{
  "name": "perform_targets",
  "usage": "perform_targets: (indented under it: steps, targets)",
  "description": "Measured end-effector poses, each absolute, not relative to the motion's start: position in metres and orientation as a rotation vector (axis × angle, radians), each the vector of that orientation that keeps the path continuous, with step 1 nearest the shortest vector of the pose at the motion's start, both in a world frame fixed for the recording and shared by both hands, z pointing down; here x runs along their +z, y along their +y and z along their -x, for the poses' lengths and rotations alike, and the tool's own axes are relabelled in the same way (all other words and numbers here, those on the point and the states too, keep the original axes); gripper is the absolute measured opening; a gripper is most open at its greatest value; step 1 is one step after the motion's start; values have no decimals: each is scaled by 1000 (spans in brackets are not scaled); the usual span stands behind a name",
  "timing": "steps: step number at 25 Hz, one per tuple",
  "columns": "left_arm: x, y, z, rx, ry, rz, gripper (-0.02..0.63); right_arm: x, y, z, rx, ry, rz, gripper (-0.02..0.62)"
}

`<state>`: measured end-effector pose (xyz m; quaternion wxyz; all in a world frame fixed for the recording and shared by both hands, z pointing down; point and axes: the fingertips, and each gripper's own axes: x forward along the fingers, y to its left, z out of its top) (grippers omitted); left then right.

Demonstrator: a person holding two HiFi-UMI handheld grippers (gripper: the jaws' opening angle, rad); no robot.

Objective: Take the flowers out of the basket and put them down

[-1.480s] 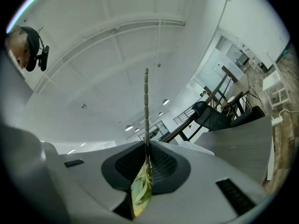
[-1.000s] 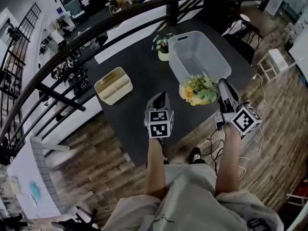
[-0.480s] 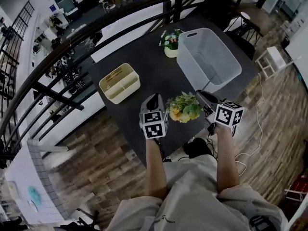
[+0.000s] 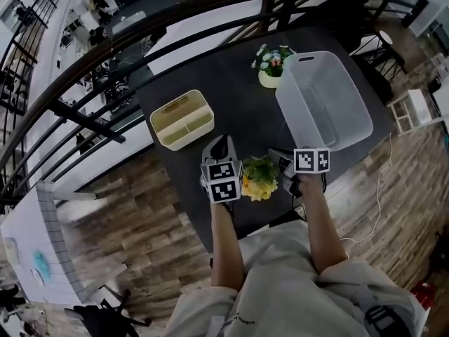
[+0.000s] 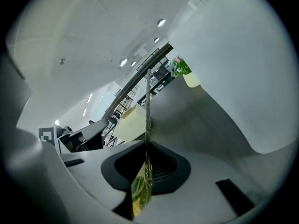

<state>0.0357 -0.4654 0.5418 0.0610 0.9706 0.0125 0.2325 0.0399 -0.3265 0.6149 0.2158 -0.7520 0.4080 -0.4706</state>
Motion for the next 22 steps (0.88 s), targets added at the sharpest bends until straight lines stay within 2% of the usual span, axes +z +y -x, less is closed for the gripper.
perform_targets:
  steps: [11,20,22]
  targets:
    - [579,-482,-60,740,-63,-2880,20,695,-331,-99,-1418,895,2082,62]
    - [572,-476,-69,698,-14,-2895,20,704,-323,-107,-1402,808,2156,84]
    - [568,-473,-67,688,5,-2902,20,701,-322,-105,-1393,803,2175,135]
